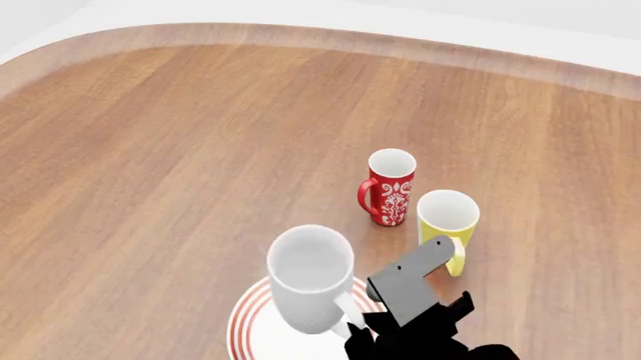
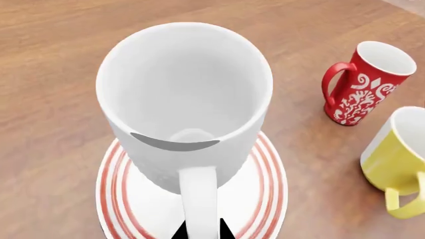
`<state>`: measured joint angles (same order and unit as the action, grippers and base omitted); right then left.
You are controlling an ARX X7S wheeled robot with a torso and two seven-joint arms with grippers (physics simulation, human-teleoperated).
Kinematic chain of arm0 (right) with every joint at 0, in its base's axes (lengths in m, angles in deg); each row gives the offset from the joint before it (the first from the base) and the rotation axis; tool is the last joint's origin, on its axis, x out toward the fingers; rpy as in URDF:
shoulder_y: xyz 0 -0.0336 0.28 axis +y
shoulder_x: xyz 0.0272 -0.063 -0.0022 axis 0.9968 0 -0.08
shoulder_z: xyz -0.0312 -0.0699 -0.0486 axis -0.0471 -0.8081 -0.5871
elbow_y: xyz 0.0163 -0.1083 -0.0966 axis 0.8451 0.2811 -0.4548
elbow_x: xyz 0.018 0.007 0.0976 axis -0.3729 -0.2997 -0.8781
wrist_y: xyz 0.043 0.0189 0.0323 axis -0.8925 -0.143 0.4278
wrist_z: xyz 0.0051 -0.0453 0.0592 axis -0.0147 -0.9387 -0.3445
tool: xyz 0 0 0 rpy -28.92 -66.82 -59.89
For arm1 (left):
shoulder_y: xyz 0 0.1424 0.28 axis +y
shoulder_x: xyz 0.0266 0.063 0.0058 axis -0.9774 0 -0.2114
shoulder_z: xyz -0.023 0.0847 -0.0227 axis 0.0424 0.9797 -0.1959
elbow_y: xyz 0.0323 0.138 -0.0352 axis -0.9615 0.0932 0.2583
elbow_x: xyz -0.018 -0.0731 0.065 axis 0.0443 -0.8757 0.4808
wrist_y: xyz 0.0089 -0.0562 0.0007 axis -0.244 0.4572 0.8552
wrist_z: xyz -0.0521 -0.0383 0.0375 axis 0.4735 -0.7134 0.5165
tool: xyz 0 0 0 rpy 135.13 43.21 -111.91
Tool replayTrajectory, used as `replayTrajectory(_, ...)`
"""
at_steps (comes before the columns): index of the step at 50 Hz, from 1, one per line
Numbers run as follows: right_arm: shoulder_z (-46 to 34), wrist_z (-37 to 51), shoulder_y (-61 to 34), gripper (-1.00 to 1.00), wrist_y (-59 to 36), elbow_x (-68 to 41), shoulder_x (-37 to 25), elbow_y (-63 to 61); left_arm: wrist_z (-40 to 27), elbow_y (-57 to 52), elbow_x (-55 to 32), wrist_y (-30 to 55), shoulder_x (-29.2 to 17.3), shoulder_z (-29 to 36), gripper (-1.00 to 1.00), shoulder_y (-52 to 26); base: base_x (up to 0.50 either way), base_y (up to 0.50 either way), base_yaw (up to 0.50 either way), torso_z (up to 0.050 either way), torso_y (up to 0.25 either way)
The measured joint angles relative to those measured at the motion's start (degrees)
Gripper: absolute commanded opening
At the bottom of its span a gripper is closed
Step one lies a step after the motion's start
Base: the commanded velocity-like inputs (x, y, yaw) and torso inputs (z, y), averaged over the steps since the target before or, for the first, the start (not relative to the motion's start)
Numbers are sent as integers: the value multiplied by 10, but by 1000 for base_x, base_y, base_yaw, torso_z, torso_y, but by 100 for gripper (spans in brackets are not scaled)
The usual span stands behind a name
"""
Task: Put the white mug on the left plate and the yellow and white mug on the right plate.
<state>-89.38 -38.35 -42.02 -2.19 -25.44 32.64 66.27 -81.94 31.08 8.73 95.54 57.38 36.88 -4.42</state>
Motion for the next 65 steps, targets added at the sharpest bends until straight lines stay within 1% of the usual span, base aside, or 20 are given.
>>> replayTrajectory(32,-42,-8,-41,-100,-4,24,27,87,-10,-8,-17,-4,-8,-7,100,3,0,0,0,0,0)
replayTrajectory(51,-54,-9,-53,-100,0,29,39,114,-14,-14,-25,-7,-11,-11,100,8,0,0,0,0,1)
replayTrajectory(52,-53,-9,-54,100,1,29,40,115,-14,-14,-26,-7,-11,-11,100,9,0,0,0,0,0)
replayTrajectory(58,-45,-3,-50,100,-2,24,36,101,-15,-14,-27,-8,-13,-11,100,9,0,0,0,0,0)
replayTrajectory(65,-22,10,-23,100,-20,6,13,43,-16,-15,-28,-9,-13,-10,100,9,0,0,0,0,0)
